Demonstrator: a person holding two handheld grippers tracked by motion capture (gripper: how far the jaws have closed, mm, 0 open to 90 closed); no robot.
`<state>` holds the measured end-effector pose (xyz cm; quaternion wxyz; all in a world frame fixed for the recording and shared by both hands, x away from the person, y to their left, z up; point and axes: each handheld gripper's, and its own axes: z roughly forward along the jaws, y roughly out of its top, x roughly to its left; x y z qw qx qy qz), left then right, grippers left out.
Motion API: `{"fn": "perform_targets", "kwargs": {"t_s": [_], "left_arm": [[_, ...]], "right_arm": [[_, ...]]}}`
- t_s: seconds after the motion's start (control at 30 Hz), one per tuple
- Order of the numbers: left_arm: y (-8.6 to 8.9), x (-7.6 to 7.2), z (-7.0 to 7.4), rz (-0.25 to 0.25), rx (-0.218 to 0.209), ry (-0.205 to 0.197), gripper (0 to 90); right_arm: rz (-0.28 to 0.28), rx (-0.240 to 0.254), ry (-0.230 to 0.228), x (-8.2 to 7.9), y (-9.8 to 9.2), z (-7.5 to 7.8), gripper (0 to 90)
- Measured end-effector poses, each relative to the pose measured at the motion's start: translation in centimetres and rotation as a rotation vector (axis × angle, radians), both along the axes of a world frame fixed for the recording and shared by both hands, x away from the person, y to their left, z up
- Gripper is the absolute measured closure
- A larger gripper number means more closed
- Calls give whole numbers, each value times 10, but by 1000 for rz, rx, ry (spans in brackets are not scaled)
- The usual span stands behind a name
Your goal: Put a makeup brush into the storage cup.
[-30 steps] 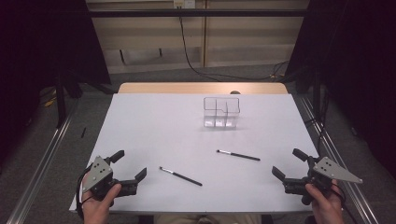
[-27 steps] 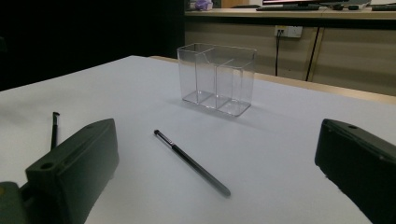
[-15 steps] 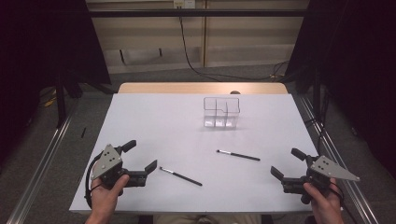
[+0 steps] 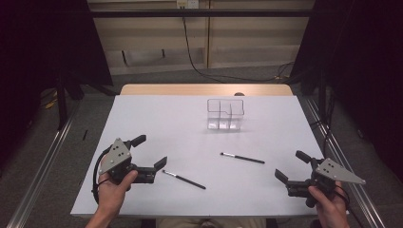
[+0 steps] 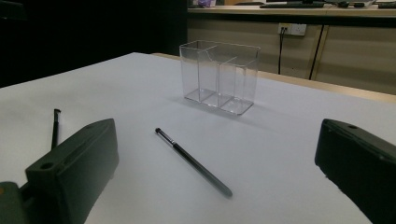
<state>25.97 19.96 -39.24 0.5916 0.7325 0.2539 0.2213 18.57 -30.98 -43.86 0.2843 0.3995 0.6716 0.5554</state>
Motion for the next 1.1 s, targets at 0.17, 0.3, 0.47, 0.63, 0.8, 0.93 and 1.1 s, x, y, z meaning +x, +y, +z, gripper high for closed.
{"fn": "perform_targets", "kwargs": {"t_s": [0.17, 0.3, 0.47, 0.63, 0.8, 0.93, 1.1], "left_arm": [[-7, 6, 4, -21, 3, 1, 29], [-13, 12, 4, -29, -4, 10, 29], [-20, 19, 4, -41, -12, 12, 27], [-27, 26, 8, -60, -13, 15, 24], [-33, 33, 8, -65, -12, 39, 24], [-36, 37, 11, -70, -9, 57, 19], [-38, 41, 11, -74, 39, 90, 14]], "right_arm": [[8, -6, -1, 0, 1, 0, 0], [6, -3, -3, 0, 1, 0, 0], [11, -6, 0, 1, 1, 0, 0], [13, -6, 1, 1, 1, 0, 0], [15, -2, 2, 1, 1, 0, 0], [16, -7, 1, 1, 1, 0, 0], [12, -9, 2, 2, 0, -1, 0]]}}
